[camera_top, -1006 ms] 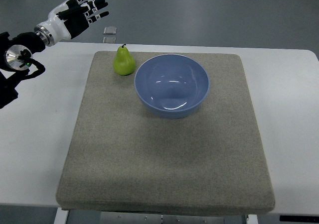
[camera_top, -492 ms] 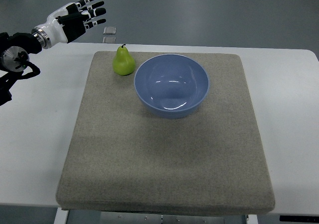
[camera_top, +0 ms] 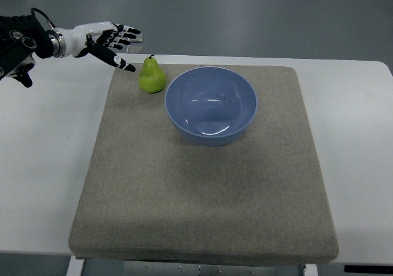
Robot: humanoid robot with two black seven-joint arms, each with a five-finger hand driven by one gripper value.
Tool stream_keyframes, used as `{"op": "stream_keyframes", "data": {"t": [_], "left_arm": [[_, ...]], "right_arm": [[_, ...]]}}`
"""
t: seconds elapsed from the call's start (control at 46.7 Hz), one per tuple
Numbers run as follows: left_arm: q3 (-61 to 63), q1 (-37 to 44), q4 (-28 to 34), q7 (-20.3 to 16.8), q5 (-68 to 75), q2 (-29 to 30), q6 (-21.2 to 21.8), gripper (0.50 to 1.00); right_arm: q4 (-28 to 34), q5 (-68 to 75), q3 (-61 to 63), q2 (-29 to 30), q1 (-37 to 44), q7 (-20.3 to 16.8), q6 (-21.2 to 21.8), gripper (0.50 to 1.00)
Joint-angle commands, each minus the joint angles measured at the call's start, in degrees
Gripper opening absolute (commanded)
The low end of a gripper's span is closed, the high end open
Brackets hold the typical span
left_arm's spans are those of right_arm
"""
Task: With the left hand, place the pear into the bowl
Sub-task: 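Reach the left hand down toward the green pear beside the bowl, then close the left hand fingers around the pear and lift it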
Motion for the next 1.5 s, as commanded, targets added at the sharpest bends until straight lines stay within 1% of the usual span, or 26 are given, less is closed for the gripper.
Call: {"op": "stream_keyframes", "data": {"t": [0.0,0.086,0.257,0.321,0.557,0.685,0.771,0.899,1.349,1.477], "left_arm": [[1.90,-1.03,-0.19,-0.47,4.90,-0.38,0.97,0.994],[4.54,-1.64,-0.19,-1.00,6.84,-1.09,3.25,0.994],[9.20,-2.17,-0.10,-1.18,7.89,-3.99,11.16,0.994],[10.34,-2.17,-0.01,-1.18,7.98,-5.04,12.40,0.994],[12.28,-1.64,1.48,-1.18,7.98,-7.77,13.10,0.994],[12.37,-1.29,2.89,-1.18,7.54,-9.09,15.39,0.994],[12.37,-1.12,3.85,-1.18,7.46,-9.70,16.18,0.994],[12.37,0.38,4.12,-1.18,7.37,-10.40,16.44,0.994],[12.37,0.64,4.03,-1.18,7.28,-10.49,16.44,0.994],[12.37,0.64,4.03,-1.18,7.28,-10.49,16.44,0.984]], "right_arm": [[0.00,0.00,0.00,0.00,-0.03,0.00,0.00,0.926],[0.00,0.00,0.00,0.00,0.06,0.00,0.00,0.926],[0.00,0.00,0.00,0.00,-0.03,0.00,0.00,0.926],[0.00,0.00,0.00,0.00,-0.03,0.00,0.00,0.926],[0.00,0.00,0.00,0.00,-0.03,0.00,0.00,0.926],[0.00,0.00,0.00,0.00,-0.03,0.00,0.00,0.926],[0.00,0.00,0.00,0.00,-0.03,0.00,0.00,0.926],[0.00,0.00,0.00,0.00,-0.03,0.00,0.00,0.926],[0.00,0.00,0.00,0.00,0.06,0.00,0.00,0.926],[0.00,0.00,0.00,0.00,-0.03,0.00,0.00,0.926]]}}
